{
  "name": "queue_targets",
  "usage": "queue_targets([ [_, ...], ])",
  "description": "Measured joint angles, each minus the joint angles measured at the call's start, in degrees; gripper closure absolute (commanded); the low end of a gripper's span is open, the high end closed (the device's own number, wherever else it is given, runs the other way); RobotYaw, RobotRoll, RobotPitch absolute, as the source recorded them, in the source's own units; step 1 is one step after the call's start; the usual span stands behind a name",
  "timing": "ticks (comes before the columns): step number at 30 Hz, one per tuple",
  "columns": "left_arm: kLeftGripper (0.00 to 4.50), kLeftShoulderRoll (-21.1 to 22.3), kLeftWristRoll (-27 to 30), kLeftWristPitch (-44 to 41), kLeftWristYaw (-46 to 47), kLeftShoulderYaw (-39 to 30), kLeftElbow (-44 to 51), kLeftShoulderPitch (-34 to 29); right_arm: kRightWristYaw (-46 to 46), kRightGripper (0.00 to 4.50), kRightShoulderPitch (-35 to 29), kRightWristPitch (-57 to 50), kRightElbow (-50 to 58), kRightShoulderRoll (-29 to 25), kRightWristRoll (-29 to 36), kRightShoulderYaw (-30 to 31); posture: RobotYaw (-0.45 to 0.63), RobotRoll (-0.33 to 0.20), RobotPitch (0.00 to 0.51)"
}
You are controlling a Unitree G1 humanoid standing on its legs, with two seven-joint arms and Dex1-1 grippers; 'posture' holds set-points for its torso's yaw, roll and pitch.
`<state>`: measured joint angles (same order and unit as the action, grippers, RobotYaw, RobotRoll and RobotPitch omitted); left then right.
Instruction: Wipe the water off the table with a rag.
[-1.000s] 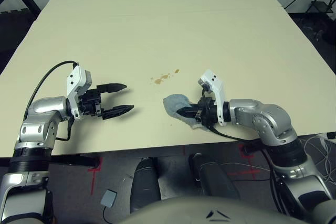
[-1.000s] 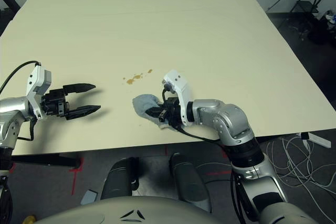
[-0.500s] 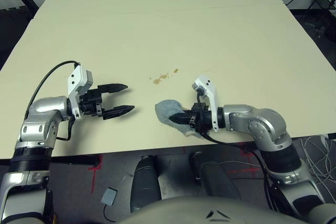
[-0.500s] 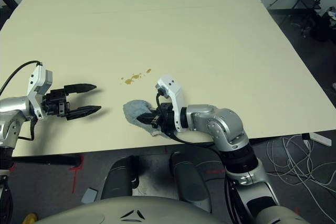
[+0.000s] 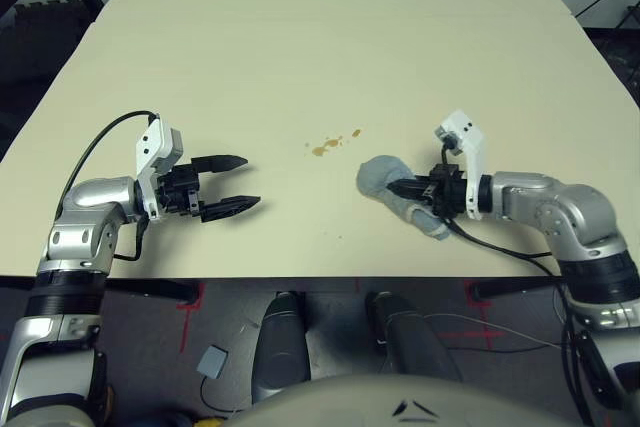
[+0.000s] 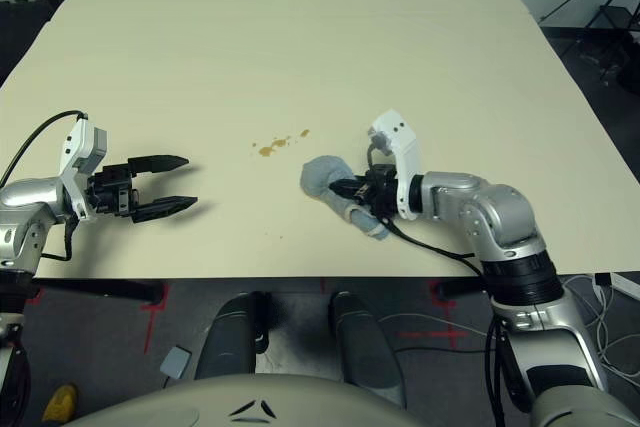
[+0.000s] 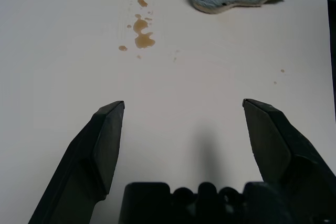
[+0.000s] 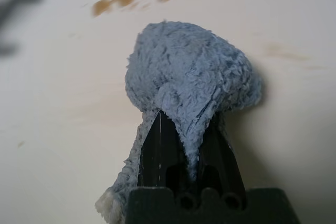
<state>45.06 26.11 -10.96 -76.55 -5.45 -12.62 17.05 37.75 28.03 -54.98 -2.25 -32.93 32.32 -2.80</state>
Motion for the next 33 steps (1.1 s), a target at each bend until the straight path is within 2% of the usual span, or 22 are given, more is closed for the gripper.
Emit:
queue_targets([
  [3, 0.0, 0.1, -0.1, 0.2, -0.1, -0.1, -1.2, 0.0, -2.9, 4.43, 4.2, 1.7, -3.6, 1.7, 0.0, -5.4, -0.17, 0.0, 0.186],
  [6, 0.0, 0.3, -1.0, 1.5, 0.1, -0.2, -2.5, 0.1, -5.7, 4.43, 7.5, 4.8, -5.2, 7.0, -0.4, -6.8, -0.16, 0.0, 0.184],
  [15, 0.0, 1.4, -1.4, 2.4, 0.9, -2.7, -3.8, -2.3, -12.6, 4.43, 11.2, 19.1, -16.0, 22.2, -10.6, 0.0, -0.11, 0.0, 0.178],
  [22, 0.0, 1.8, -1.4, 2.5, 1.6, -4.1, -3.0, -4.1, -11.5, 4.43, 14.1, 27.7, -23.1, 25.2, -17.9, 5.2, -0.08, 0.0, 0.173],
  [33, 0.0, 1.8, -1.3, 2.5, 2.5, -4.8, -1.5, -5.2, -2.0, 4.43, 11.7, 22.3, -18.4, 30.1, -18.6, 11.6, -0.07, 0.0, 0.172],
])
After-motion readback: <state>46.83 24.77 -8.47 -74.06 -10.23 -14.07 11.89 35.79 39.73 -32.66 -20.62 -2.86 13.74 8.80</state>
